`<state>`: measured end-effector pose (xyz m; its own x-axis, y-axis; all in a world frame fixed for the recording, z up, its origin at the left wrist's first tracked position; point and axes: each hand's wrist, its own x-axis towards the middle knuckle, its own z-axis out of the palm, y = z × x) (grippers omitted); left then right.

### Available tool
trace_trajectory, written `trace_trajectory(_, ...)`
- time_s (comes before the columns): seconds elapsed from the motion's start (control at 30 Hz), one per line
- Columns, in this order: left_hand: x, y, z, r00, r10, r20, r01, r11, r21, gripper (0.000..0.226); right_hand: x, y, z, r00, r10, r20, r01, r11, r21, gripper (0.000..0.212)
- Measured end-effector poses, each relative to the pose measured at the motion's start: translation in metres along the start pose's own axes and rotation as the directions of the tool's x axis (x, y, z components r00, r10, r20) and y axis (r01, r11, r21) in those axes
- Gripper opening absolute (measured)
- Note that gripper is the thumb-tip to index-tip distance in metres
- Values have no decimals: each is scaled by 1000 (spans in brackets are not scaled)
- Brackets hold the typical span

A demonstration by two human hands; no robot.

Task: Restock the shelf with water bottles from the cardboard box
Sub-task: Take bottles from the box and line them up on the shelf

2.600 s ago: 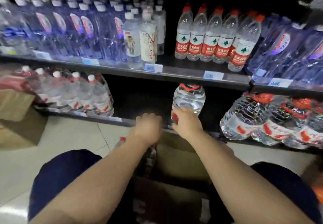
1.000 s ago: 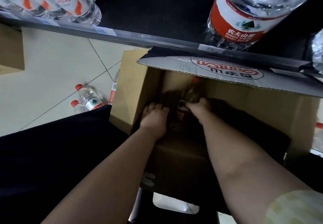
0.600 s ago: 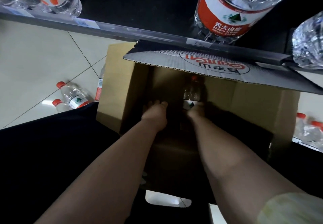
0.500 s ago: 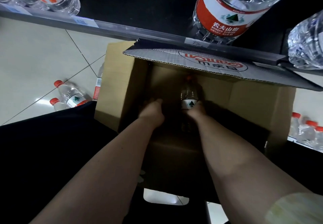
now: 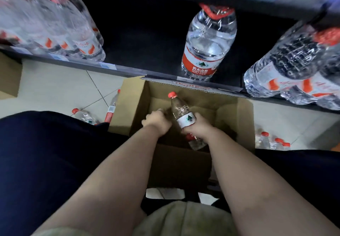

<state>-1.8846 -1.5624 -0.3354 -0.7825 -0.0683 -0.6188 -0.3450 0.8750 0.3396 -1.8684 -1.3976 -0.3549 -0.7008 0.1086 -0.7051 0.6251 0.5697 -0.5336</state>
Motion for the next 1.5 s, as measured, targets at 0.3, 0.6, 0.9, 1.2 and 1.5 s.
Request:
trace_trajectory(0.3, -79, 44, -84, 885, 405, -229, -283, 859, 426, 47, -106, -56, -59, 949, -244, -198, 270, 956, 114, 63)
trace_trajectory(0.6, -134, 122, -179, 661, 650, -375, -335, 703, 627, 41, -182, -120, -133, 798, -345, -495, 529, 794, 299, 63)
trace_trajectory(0.9, -129, 219, -263, 546, 719, -431, -385, 672, 633, 46, -185, -181, -241, 658, -365, -658, 664, 693, 280, 61)
trace_trajectory(1.2, -65, 295, -287, 534, 723, -437, -367, 664, 651, 43, -110, -221, -313, 577, -311, -755, 680, 695, 232, 60)
trace_trajectory(1.5, 19, 322, -280, 545, 737, -399, -399, 647, 650, 46, -16, -245, -344, 496, -318, -808, 665, 737, 119, 67)
